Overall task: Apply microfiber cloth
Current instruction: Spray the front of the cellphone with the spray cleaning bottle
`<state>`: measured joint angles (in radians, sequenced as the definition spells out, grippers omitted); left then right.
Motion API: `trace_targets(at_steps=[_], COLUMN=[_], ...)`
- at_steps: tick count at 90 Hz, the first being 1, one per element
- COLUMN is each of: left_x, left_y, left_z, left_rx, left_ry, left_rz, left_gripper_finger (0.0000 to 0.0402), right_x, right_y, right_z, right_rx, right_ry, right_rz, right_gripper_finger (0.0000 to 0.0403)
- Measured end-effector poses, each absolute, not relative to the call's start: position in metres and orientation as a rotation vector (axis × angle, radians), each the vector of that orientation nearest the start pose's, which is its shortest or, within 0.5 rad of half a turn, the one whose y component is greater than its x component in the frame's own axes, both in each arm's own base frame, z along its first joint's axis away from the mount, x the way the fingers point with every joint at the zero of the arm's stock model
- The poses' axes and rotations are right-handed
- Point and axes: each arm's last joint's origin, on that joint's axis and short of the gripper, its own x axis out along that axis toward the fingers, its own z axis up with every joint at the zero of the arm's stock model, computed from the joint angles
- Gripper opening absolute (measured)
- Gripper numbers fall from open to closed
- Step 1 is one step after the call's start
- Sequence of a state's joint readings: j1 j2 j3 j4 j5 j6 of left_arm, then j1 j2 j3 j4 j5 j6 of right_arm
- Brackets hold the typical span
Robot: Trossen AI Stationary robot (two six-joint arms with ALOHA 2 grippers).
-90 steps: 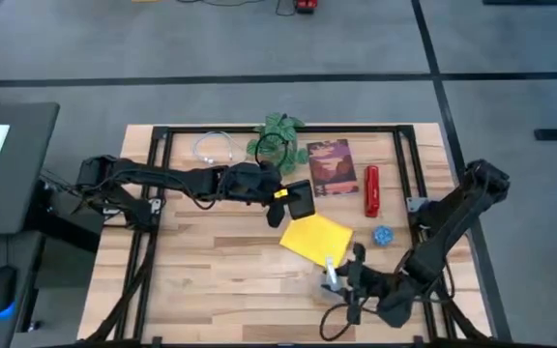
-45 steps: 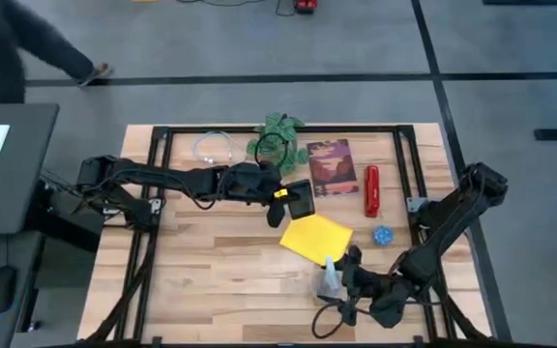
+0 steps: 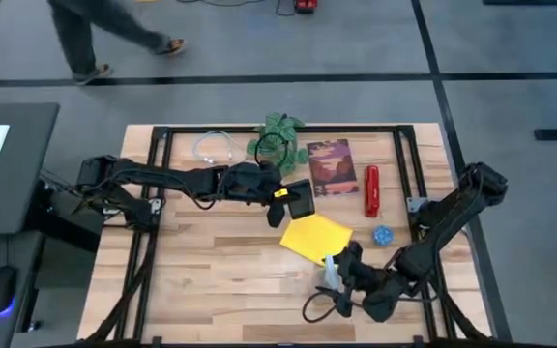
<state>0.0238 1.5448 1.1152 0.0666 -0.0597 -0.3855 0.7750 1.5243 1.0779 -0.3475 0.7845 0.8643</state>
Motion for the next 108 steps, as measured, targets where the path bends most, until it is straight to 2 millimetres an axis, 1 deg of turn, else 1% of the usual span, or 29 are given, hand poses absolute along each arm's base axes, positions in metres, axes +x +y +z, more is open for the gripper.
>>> trace_targets(at_steps=[26, 42, 53, 64, 82, 108], left_x=[0.352, 0.353, 0.353, 0.353, 0.353, 0.353], left_y=[0.01, 0.006, 0.0, -0.005, -0.004, -0.005], left_z=[0.287, 0.292, 0.291, 0.291, 0.291, 0.291], left_rx=[-0.375, -0.375, -0.351, -0.339, -0.334, -0.321], left_ry=[0.325, 0.278, 0.287, 0.292, 0.293, 0.296], left_rz=[0.147, 0.127, 0.108, 0.095, 0.096, 0.091], left_gripper_finger=[0.0012, 0.0012, 0.0012, 0.0012, 0.0012, 0.0012], right_x=[0.237, 0.238, 0.239, 0.241, 0.244, 0.244], right_y=[0.195, 0.195, 0.197, 0.197, 0.194, 0.195], right_z=[0.268, 0.271, 0.273, 0.275, 0.274, 0.274], right_rx=[0.197, 0.132, 0.105, 0.108, 0.12, 0.127], right_ry=[0.491, 0.484, 0.463, 0.451, 0.472, 0.477], right_rz=[-0.218, -0.194, -0.172, -0.159, -0.135, -0.128], right_gripper_finger=[0.0345, 0.0345, 0.0344, 0.0344, 0.0343, 0.0318])
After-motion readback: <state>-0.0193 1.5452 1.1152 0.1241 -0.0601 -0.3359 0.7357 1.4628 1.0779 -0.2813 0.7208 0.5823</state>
